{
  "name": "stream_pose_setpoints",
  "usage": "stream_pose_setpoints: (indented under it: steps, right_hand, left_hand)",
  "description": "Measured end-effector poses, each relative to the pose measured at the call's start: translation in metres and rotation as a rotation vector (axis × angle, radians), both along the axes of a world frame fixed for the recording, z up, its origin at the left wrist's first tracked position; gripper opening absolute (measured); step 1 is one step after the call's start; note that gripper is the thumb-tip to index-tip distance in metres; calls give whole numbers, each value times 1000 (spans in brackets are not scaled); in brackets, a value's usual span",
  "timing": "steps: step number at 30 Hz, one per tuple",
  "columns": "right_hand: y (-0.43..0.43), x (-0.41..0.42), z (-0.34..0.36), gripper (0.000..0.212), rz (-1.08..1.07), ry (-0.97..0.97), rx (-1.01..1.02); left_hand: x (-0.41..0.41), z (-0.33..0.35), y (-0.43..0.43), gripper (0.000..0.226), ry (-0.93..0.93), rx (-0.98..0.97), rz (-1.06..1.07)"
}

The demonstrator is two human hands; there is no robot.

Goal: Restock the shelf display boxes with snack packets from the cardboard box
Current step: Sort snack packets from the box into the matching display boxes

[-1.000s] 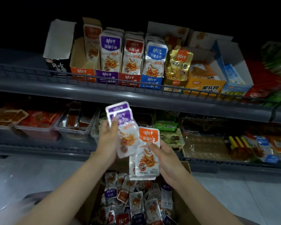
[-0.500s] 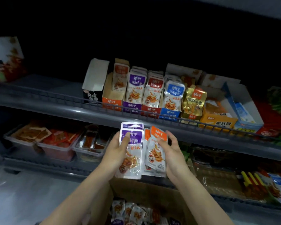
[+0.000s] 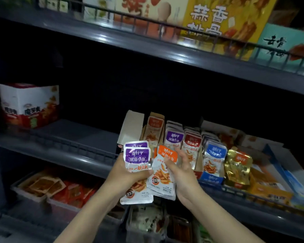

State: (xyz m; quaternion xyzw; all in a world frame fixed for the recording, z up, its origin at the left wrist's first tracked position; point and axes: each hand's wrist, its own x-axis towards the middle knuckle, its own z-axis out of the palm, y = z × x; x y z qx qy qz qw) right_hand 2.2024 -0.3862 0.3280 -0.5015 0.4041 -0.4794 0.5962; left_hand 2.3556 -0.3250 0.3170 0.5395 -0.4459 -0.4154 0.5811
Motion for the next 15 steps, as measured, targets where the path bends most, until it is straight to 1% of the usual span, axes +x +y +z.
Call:
stream_pose_setpoints:
  steps: [2, 3, 5, 7, 9, 11, 12, 14, 15]
  right_hand:
    - [-15, 4, 9, 51, 69, 52, 25]
    - [-23, 3, 18, 53, 122, 128, 15]
    - [-43, 1, 44, 55, 286, 356, -16]
    - [-61, 1, 72, 55, 479, 597, -32]
    - [-77, 8, 92, 50, 552, 797, -98]
    - [-89, 17, 108, 41, 541, 894, -178]
    - [-93, 19, 114, 37, 535, 918, -218]
    - [-102, 20, 126, 33, 532, 930, -284]
    - [-107, 19, 131, 31, 495, 914, -301]
  left_hand:
    - [15, 2, -8, 52, -15, 1, 9]
    - [23, 3, -13, 57, -43, 3, 7]
    - [37, 8, -22, 64, -102, -1, -13]
    - [47, 14, -32, 66, -152, -19, -45]
    - [54, 22, -45, 68, -178, -32, -60]
    - [59, 29, -58, 69, -180, -64, -49]
    - [60, 32, -63, 65, -185, -91, -42]
    - [62, 38, -71, 49, -182, -133, -32]
    - [64, 40, -73, 41, -162, -145, -17]
